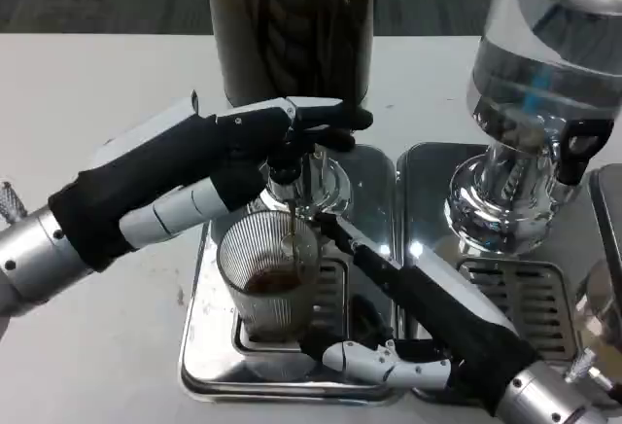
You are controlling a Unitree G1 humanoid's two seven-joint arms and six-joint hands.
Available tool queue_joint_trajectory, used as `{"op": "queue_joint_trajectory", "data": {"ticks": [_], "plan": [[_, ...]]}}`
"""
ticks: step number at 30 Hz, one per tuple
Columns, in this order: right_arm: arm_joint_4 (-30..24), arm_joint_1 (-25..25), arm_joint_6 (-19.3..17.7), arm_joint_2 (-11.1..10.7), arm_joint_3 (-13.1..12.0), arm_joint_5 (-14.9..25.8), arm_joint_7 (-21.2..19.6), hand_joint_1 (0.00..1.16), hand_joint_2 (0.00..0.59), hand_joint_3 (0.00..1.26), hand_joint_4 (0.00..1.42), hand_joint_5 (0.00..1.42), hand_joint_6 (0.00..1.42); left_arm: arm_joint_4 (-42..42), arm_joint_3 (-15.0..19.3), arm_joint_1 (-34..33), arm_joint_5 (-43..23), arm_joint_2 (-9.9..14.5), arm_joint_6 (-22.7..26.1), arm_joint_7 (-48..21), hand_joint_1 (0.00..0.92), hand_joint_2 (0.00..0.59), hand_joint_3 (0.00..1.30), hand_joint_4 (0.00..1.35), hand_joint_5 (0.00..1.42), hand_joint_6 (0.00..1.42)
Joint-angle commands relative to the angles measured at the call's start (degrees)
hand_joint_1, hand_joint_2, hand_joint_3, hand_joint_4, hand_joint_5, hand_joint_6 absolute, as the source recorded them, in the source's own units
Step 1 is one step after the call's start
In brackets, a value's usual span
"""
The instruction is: Grasp the cup under the faucet to collect the drink, then remove the cup.
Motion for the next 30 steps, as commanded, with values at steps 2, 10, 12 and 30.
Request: {"op": "queue_joint_trajectory", "data": {"ticks": [2, 10, 12, 30], "plan": [[1.8, -1.3, 0.2, 0.3, 0.3, 0.9, 0.8, 0.54, 0.185, 0.0, 0.0, 0.0, 0.0, -0.6, -0.4, 0.8, 1.0, 0.4, -0.7, -0.4, 0.0, 0.12, 0.24, 0.15, 0.2, 0.1], [2.7, -2.2, 0.1, 0.5, 0.3, 1.3, 1.1, 0.53, 0.18, 0.0, 0.0, 0.0, 0.0, -0.5, -0.3, 1.0, 1.3, 0.6, -0.7, 0.1, 0.0, 0.115, 0.24, 0.15, 0.2, 0.11], [2.8, -2.4, 0.0, 0.6, 0.4, 1.3, 1.0, 0.53, 0.18, 0.0, 0.0, 0.0, 0.0, -0.5, -0.3, 1.1, 1.3, 0.6, -0.8, 0.2, 0.0, 0.112, 0.24, 0.15, 0.2, 0.11], [3.1, -3.0, 0.0, 1.1, 0.1, 1.5, 0.9, 0.52, 0.186, 0.0, 0.0, 0.0, 0.0, -1.6, -0.1, 1.9, 1.0, 0.8, -0.7, 0.9, 0.0, 0.099, 0.25, 0.16, 0.2, 0.11]]}}
